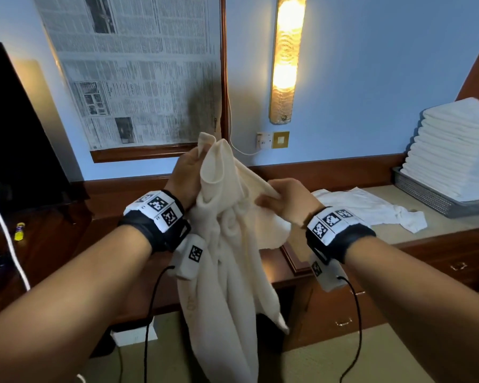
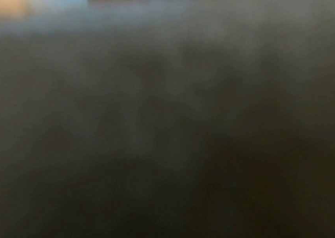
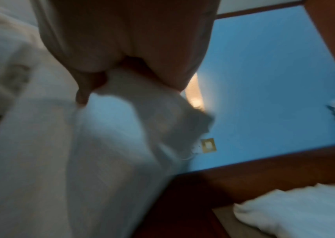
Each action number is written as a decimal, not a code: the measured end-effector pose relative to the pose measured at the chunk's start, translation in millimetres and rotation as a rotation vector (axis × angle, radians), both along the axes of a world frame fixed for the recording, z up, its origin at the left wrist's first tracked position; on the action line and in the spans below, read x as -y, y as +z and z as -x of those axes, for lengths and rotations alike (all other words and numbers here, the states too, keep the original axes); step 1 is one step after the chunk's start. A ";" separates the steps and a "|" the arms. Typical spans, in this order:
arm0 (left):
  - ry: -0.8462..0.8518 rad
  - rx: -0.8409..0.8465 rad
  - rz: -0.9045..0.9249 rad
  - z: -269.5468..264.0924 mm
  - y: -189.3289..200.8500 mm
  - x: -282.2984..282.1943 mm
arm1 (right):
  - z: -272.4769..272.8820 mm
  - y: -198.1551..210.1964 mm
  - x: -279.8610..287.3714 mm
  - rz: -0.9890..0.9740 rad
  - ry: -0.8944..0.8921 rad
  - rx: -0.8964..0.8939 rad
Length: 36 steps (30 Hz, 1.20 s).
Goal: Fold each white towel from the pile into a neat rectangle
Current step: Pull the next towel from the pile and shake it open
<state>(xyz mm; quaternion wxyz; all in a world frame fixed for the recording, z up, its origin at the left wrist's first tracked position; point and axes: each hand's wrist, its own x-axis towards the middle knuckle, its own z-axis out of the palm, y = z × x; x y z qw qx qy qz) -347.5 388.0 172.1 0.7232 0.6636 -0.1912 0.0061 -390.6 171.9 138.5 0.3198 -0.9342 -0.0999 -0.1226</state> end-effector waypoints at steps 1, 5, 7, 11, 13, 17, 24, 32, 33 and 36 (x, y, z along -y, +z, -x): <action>0.005 0.008 0.000 -1.4 0.7 -2.1 | 1.9 -8.5 8.0 -0.059 -0.032 -0.027; 0.097 0.151 -0.057 -5.9 -0.2 -4.1 | 6.7 -40.4 41.9 -0.180 -0.159 -0.159; 0.112 0.220 -0.112 -9.9 -3.3 -6.5 | 6.5 -52.4 57.1 -0.195 -0.240 -0.162; 0.126 0.293 -0.233 -12.5 -4.3 -10.3 | 0.0 -55.1 75.5 -0.221 -0.467 -0.117; 0.071 0.268 -0.261 -5.9 0.0 -10.0 | -6.9 -39.5 76.4 -0.182 -0.542 -0.023; -0.243 0.167 -0.516 3.3 23.1 -28.0 | -21.9 15.6 63.7 -0.202 -0.577 0.225; 0.058 0.262 -0.361 -13.7 82.4 -72.4 | -31.8 120.3 -6.5 -0.288 -0.195 0.475; 0.207 0.556 -0.140 -8.9 127.2 -74.6 | -8.2 203.7 -59.8 -0.291 0.192 0.467; 0.202 0.585 -0.103 -7.2 132.6 -72.0 | -5.9 210.0 -62.1 -0.291 0.212 0.465; 0.153 0.635 -0.055 -3.1 147.2 -62.8 | -1.8 223.4 -65.5 -0.265 0.248 0.492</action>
